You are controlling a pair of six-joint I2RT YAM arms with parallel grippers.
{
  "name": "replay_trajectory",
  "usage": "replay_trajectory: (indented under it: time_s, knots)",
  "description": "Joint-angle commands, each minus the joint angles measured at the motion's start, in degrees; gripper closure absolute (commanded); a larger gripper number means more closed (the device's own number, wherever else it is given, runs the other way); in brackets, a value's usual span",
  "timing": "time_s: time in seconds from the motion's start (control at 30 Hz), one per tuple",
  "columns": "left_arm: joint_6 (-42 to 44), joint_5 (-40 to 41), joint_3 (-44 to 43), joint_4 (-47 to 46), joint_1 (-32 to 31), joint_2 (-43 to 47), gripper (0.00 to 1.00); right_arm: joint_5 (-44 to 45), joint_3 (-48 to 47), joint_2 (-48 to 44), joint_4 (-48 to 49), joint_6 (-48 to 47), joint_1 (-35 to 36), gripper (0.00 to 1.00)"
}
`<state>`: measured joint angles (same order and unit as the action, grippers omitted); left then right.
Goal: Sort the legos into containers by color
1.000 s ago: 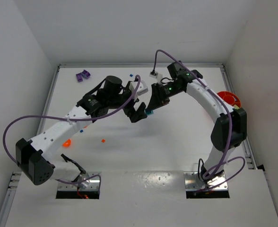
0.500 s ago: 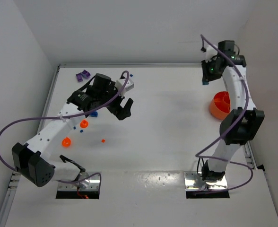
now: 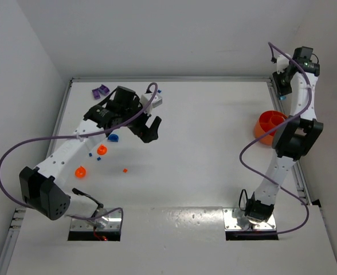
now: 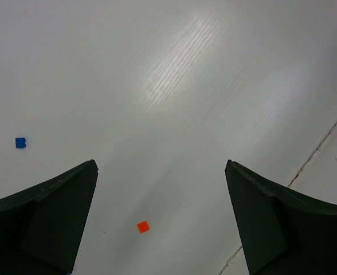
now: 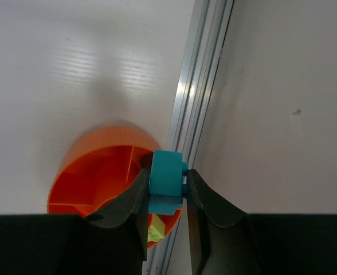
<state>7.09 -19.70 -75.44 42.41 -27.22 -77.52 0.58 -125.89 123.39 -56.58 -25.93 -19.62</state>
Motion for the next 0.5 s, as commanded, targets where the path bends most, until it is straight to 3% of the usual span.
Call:
replay_trajectory:
  time_s: [0.0,0.17,0.47]
  knots:
    - [0.2,-0.3,-4.1,1.3,0.7,-2.2,0.00,0.8,1.0,-0.2,-0.4,-3.7,-1.5,1.00]
    - [0.2,-0.3,-8.8,4.8,0.7,-6.1,0.00,-0.3,0.5,1.9,-2.9,-6.7,-2.5,1.00]
    - [0.2,-0.3,-9.8,5.3,0.7,-6.6,0.00,-3.2,4.4,3.1,-7.9,-10.7,-4.2,1.00]
